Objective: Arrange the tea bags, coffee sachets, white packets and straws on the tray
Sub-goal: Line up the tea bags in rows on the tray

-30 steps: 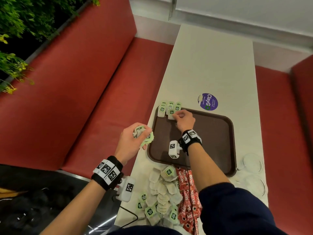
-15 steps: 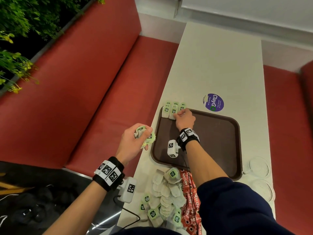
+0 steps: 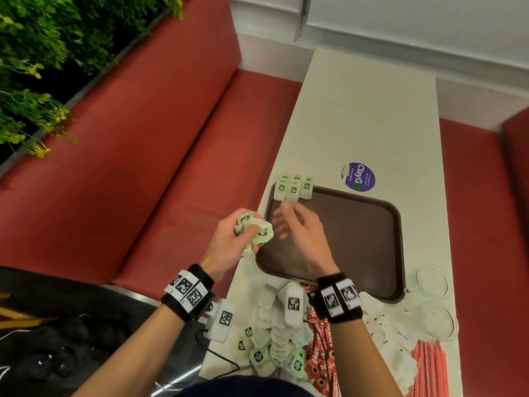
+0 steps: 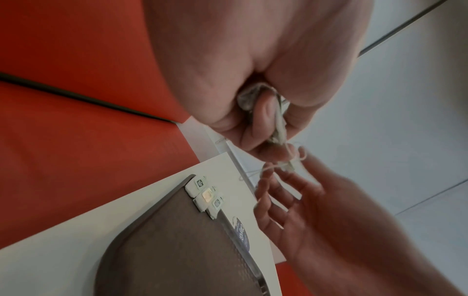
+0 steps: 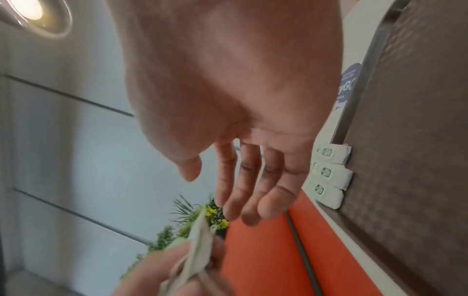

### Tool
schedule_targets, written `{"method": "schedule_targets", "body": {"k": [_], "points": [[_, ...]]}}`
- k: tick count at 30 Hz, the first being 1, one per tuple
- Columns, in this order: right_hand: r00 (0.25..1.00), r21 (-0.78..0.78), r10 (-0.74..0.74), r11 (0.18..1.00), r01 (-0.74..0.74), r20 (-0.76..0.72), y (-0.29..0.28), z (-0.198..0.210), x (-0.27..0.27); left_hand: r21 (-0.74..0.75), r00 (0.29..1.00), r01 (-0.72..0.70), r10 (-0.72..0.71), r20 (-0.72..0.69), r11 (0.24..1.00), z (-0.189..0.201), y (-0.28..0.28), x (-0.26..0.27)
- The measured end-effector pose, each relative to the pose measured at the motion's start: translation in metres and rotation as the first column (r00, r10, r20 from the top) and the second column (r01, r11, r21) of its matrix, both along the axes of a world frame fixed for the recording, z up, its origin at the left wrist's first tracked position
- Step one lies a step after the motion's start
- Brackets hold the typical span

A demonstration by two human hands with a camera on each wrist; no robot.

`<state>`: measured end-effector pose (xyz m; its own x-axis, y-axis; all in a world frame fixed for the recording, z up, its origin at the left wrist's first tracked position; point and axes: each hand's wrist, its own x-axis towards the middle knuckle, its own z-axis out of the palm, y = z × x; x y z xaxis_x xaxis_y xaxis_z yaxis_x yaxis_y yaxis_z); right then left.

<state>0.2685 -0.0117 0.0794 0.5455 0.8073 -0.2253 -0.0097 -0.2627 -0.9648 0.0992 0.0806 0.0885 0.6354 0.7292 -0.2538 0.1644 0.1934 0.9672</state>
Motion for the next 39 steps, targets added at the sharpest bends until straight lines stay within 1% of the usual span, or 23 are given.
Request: {"method": "schedule_targets", "body": {"k": [2,4,7,10,13,17,19,20,22,24,26,27,28,30,32,36,39], "points": [[0.998,0.026,0.043,0.999,-0.041,-0.047,-0.019,0.014,-0.015,0.045,0.999,-0.003,0.001,0.042,0.999,0.003,-0.006,0.001],[0.998,0.050,0.029,0.998,-0.026,-0.063,-0.033,0.019,-0.023,0.087,0.997,-0.005,-0.002,0.076,0.996,0.003,-0.013,0.001],[0.999,0.083,-0.011,0.996,0.015,-0.038,-0.048,0.021,-0.024,0.087,0.994,0.009,-0.019,0.106,0.996,0.002,-0.024,0.002],[0.998,0.095,-0.063,0.994,0.062,0.004,-0.058,0.027,-0.021,0.081,0.995,0.033,-0.040,0.092,0.996,0.003,-0.032,0.002],[0.996,0.115,-0.078,0.991,0.072,0.045,-0.062,0.034,-0.018,0.069,0.994,0.069,-0.075,0.084,0.995,0.005,-0.037,0.001],[0.986,0.160,-0.098,0.984,0.076,0.134,-0.063,0.042,-0.013,0.071,0.990,0.120,-0.125,0.070,0.990,0.007,-0.039,-0.002],[0.970,0.155,-0.082,0.987,0.047,0.228,-0.065,0.047,-0.009,0.085,0.989,0.133,-0.138,0.051,0.987,0.007,-0.037,-0.004],[0.949,0.136,-0.054,0.991,0.012,0.310,-0.066,0.048,-0.005,0.093,0.989,0.141,-0.145,0.039,0.986,0.008,-0.036,-0.005],[0.883,0.081,0.023,0.994,-0.069,0.469,-0.067,0.051,0.001,0.103,0.983,0.176,-0.180,0.032,0.979,0.010,-0.035,-0.004],[0.834,0.031,0.103,0.989,-0.142,0.541,-0.066,0.053,0.005,0.124,0.973,0.222,-0.227,0.027,0.967,0.011,-0.034,-0.001],[0.813,0.013,0.147,0.982,-0.187,0.564,-0.065,0.054,0.005,0.165,0.965,0.260,-0.263,-0.003,0.951,0.011,-0.033,0.004],[0.820,0.032,0.137,0.982,-0.185,0.557,-0.065,0.055,0.004,0.189,0.963,0.268,-0.270,-0.019,0.945,0.010,-0.033,0.006],[0.847,0.068,0.098,0.985,-0.156,0.522,-0.065,0.055,0.002,0.207,0.965,0.261,-0.261,-0.030,0.943,0.010,-0.033,0.008],[0.930,0.139,-0.015,0.989,-0.039,0.367,-0.067,0.057,-0.003,0.213,0.979,0.204,-0.202,-0.028,0.956,0.010,-0.034,0.012],[0.967,0.142,-0.080,0.989,0.046,0.240,-0.069,0.051,-0.008,0.198,0.989,0.147,-0.150,-0.004,0.969,0.009,-0.034,0.016],[0.977,0.107,-0.148,0.985,0.132,0.151,-0.071,0.022,-0.009,0.159,0.990,0.143,-0.142,-0.016,0.977,-0.001,-0.034,0.022],[0.964,0.097,-0.255,0.964,0.248,0.070,-0.068,-0.003,0.004,0.149,0.993,0.114,-0.109,-0.040,0.982,-0.009,-0.034,0.023]]}}
